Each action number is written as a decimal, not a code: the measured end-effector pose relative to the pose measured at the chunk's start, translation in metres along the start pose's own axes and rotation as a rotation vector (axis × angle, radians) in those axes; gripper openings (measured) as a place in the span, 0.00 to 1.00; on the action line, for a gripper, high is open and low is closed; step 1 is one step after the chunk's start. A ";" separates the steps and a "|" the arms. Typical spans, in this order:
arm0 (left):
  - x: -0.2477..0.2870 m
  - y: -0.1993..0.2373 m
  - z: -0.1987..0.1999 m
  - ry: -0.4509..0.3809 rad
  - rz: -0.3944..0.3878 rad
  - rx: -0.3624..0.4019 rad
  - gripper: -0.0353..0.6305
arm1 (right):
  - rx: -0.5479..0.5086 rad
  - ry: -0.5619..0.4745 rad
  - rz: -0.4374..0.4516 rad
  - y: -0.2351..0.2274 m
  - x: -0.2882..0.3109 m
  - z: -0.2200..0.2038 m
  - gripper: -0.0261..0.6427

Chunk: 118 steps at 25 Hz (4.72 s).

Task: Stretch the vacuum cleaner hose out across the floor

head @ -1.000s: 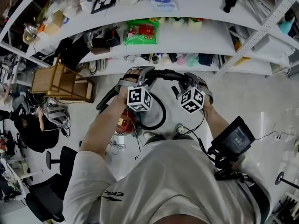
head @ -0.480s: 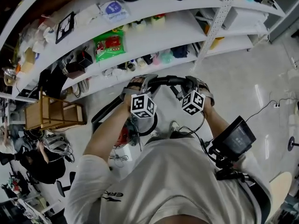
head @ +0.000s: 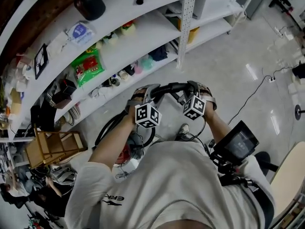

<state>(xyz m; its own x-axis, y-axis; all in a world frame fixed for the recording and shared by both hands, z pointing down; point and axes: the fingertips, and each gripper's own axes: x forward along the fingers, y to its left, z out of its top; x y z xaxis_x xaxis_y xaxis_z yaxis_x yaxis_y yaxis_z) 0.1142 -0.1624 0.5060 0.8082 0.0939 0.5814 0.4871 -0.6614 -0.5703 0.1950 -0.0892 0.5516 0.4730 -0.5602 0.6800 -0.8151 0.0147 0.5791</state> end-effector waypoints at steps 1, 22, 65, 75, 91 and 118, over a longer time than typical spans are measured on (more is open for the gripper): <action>0.004 -0.003 0.006 -0.006 -0.007 -0.009 0.31 | 0.007 0.008 -0.010 -0.003 -0.002 -0.008 0.29; 0.093 -0.111 0.097 -0.003 -0.300 -0.225 0.31 | 0.124 0.190 -0.095 -0.024 0.003 -0.165 0.28; 0.098 -0.180 0.082 0.070 -0.362 -0.311 0.31 | 2.175 -0.108 0.222 0.025 -0.023 -0.221 0.28; 0.106 -0.170 0.083 0.070 -0.369 -0.320 0.31 | 2.326 -0.164 0.296 0.014 -0.008 -0.209 0.30; 0.126 -0.163 0.103 0.071 -0.367 -0.311 0.31 | 2.544 -0.153 0.523 0.008 0.016 -0.202 0.41; 0.242 -0.080 0.207 -0.082 -0.366 -0.197 0.31 | 2.466 -0.382 0.355 -0.169 0.038 -0.266 0.37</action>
<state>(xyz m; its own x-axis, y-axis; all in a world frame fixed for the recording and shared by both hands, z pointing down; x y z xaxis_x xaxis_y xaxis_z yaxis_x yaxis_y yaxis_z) 0.3394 0.0673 0.5727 0.6211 0.4031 0.6721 0.6809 -0.7022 -0.2080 0.4402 0.1071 0.5989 0.4753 -0.7996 0.3671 0.2852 -0.2547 -0.9240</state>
